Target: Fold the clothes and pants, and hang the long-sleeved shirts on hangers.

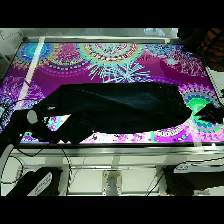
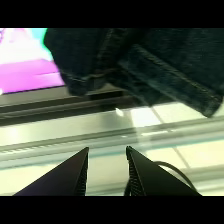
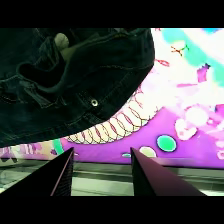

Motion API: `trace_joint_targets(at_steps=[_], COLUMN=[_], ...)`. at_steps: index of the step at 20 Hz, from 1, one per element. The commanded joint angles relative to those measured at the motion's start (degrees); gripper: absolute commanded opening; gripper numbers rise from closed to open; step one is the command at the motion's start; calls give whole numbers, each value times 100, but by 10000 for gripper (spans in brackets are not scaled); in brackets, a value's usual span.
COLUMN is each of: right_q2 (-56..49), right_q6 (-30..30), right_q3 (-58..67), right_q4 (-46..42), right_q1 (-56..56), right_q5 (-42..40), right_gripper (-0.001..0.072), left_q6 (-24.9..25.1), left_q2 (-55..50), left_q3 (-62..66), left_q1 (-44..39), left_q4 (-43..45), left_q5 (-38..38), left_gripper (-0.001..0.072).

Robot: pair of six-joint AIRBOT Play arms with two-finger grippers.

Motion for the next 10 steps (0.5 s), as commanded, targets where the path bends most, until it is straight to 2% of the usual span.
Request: trace_joint_targets(at_steps=[1, 4, 10], right_q2=[120, 192, 197], right_q6=[-26, -24, -31], right_q3=[-20, -20, -20], right_q4=[83, 94, 243], right_q1=[-4, -4, -4], right_q5=[-101, -105, -98], right_gripper=[400, 400, 400], left_q6=[-299, -361, -380], left_q2=[186, 166, -411], left_q3=[-219, -225, -227], left_q1=[0, -70, -186], left_q4=[492, 389, 382], left_q5=[680, 1252, 1602], left_gripper=[308, 313, 313])
